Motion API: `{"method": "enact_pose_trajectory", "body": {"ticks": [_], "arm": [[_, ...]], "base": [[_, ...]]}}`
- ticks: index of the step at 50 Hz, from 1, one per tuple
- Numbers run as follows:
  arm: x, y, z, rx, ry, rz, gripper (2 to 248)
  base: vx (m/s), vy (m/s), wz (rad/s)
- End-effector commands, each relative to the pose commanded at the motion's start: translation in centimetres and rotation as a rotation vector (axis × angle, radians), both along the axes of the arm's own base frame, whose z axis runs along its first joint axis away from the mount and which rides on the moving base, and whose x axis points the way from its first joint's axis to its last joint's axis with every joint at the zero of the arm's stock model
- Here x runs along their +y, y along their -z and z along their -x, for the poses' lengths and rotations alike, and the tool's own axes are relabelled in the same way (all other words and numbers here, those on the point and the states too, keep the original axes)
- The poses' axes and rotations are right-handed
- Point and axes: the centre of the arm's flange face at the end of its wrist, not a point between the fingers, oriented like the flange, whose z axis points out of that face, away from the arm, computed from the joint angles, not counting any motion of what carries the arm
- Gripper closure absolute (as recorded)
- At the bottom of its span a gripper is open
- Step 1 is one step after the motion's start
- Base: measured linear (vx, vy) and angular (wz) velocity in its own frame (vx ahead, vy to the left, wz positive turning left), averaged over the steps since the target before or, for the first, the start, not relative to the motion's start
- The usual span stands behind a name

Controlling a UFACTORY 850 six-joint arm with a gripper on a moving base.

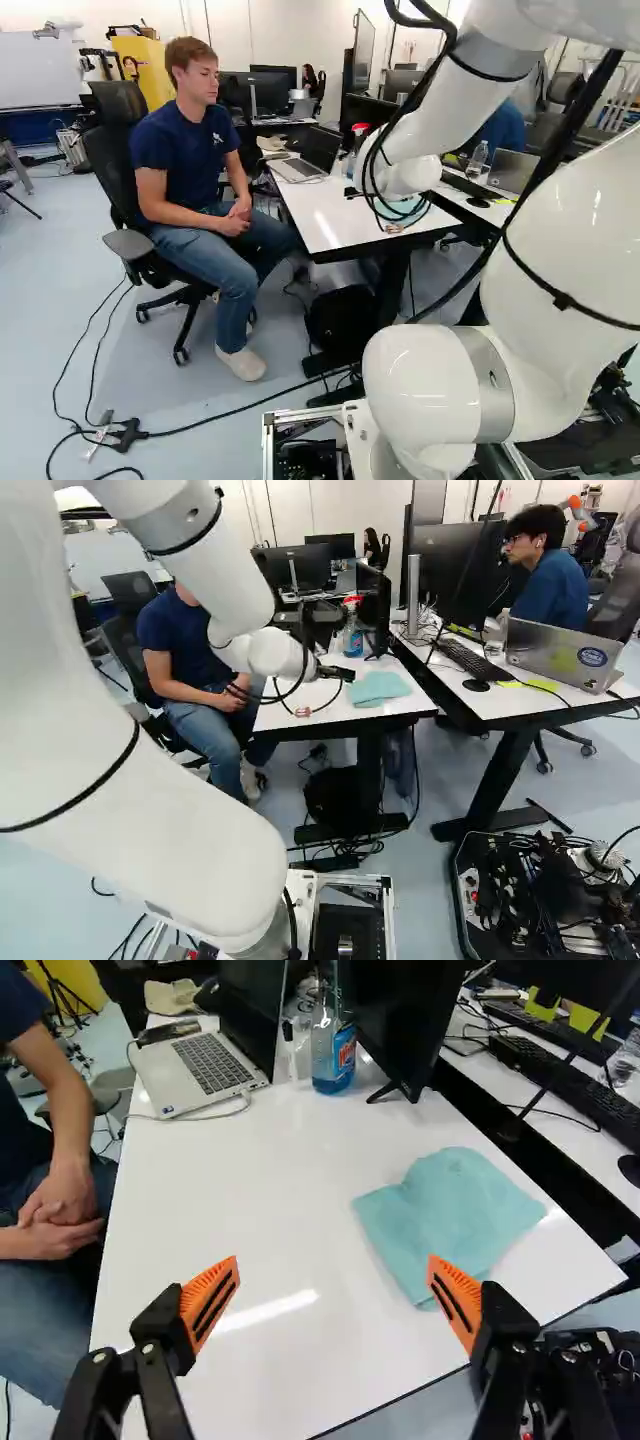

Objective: Clean the table with the green towel

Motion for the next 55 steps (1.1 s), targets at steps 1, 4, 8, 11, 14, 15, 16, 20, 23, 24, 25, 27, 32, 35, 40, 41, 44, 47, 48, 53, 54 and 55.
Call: {"method": "enact_pose_trajectory", "body": {"ticks": [1,4,8,11,14,15,16,20,23,24,25,27,32,35,40,41,44,47,48,53,54,55], "arm": [[0.1,0.2,0.2,-0.005,-0.003,0.001,3],[0.6,0.6,0.8,-0.021,-0.012,0.003,3],[1.1,1.2,1.7,-0.041,-0.023,0.005,3],[1.4,1.6,2.3,-0.055,-0.031,0.007,3],[1.8,2.0,2.9,-0.069,-0.038,0.008,3],[1.9,2.1,3.1,-0.073,-0.041,0.009,3],[2.0,2.3,3.3,-0.078,-0.043,0.009,3],[2.4,2.7,4.0,-0.095,-0.053,0.011,3],[2.7,3.1,4.6,-0.107,-0.060,0.012,3],[2.8,3.2,4.8,-0.111,-0.062,0.012,3],[2.8,3.3,4.9,-0.115,-0.064,0.012,3],[3.0,3.5,5.3,-0.123,-0.068,0.013,3],[3.4,4.0,6.1,-0.141,-0.078,0.014,3],[3.6,4.3,6.6,-0.152,-0.084,0.014,3],[3.9,4.7,7.4,-0.168,-0.093,0.015,3],[4.0,4.8,7.5,-0.171,-0.094,0.015,3],[4.1,5.0,7.9,-0.179,-0.099,0.016,3],[4.3,5.3,8.4,-0.188,-0.104,0.016,3],[4.3,5.3,8.5,-0.191,-0.105,0.016,3],[4.6,5.6,9.1,-0.203,-0.112,0.016,3],[4.6,5.7,9.2,-0.205,-0.113,0.017,3],[4.6,5.8,9.3,-0.207,-0.114,0.017,3]], "base": [[0.000,0.000,0.000],[0.000,0.000,0.000],[0.000,0.000,0.000],[0.000,0.000,0.000],[0.000,0.000,0.000],[0.000,0.000,0.000],[0.000,0.000,0.000],[0.000,0.000,0.000],[0.000,0.000,0.000],[0.000,0.000,0.000],[0.000,0.000,0.000],[0.000,0.000,0.000],[0.000,0.000,0.000],[0.000,0.000,0.000],[0.000,0.000,0.000],[0.000,0.000,0.000],[0.000,0.000,0.000],[0.000,0.000,0.000],[0.000,0.000,0.000],[0.000,0.000,0.000],[0.000,0.000,0.000],[0.000,0.000,0.000]]}}
